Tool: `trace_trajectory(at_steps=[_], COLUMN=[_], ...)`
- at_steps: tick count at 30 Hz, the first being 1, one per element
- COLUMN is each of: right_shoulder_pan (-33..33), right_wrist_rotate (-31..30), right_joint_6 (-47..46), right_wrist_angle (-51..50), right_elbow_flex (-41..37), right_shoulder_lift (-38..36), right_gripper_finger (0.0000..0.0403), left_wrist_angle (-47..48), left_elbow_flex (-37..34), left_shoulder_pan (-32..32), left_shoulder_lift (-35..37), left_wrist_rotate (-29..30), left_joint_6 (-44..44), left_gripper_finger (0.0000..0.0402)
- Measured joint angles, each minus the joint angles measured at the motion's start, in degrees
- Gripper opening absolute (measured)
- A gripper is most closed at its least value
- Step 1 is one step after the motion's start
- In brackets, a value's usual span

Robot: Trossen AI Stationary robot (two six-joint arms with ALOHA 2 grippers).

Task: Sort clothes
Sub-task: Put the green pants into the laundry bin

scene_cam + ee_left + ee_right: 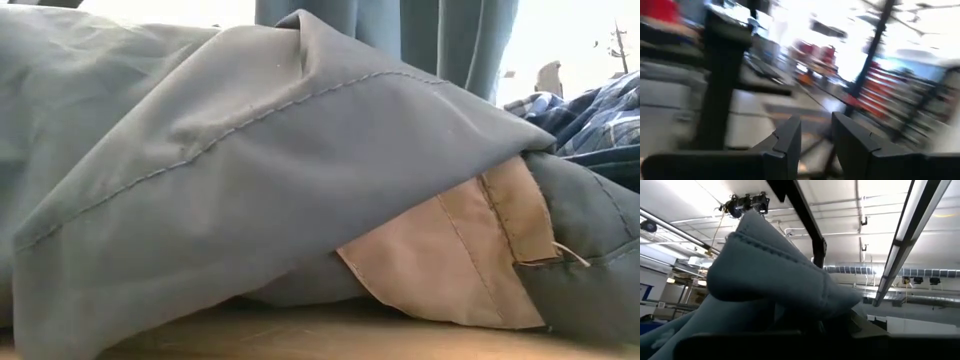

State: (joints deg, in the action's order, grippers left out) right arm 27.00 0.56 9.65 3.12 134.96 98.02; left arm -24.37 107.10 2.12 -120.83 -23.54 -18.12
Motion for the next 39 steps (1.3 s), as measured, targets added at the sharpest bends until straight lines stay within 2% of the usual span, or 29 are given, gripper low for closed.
trace_trajectory(at_steps=[3,8,11,15,20,24,28,32,36,39], right_shoulder_pan=[-0.1,-0.1,-0.1,0.0,0.0,0.0,0.0,0.0,0.0,0.0], right_wrist_rotate=[-0.2,-0.4,-0.5,-2.3,-7.1,-10.6,-11.2,-11.1,-11.2,-13.1], right_joint_6=[0.7,2.0,2.3,4.2,9.3,15.9,19.7,22.5,24.6,24.8], right_wrist_angle=[-1.0,-3.5,-5.2,-7.2,-12.3,-14.0,-13.3,-11.8,-10.9,-11.9], right_elbow_flex=[0.0,0.1,0.0,0.0,0.0,0.0,0.0,0.1,0.1,0.1], right_shoulder_lift=[-2.3,-5.7,-7.8,-11.6,-16.5,-19.3,-21.9,-23.2,-23.2,-23.2], right_gripper_finger=[0.0023,0.0023,0.0023,0.0023,0.0023,0.0023,0.0023,0.0023,0.0023,0.0023], left_wrist_angle=[1.5,3.7,6.6,17.5,36.1,45.3,46.3,40.8,33.9,36.1], left_elbow_flex=[0.1,0.2,0.2,0.2,0.1,0.1,0.1,0.2,0.3,0.3], left_shoulder_pan=[3.0,6.4,7.0,5.8,4.0,2.9,2.4,1.1,-2.9,-5.2], left_shoulder_lift=[-0.8,-0.4,1.3,6.3,14.3,22.3,29.2,34.9,37.5,37.7], left_wrist_rotate=[-6.3,-20.1,-24.0,-24.0,-19.4,-16.8,-16.4,-16.3,-16.2,-16.2], left_joint_6=[0.0,0.5,0.4,4.2,12.8,15.6,15.3,9.7,0.9,-1.5], left_gripper_finger=[0.0116,0.0116,0.0116,0.0116,0.0116,0.0116,0.0116,0.0116,0.0115,0.0109])
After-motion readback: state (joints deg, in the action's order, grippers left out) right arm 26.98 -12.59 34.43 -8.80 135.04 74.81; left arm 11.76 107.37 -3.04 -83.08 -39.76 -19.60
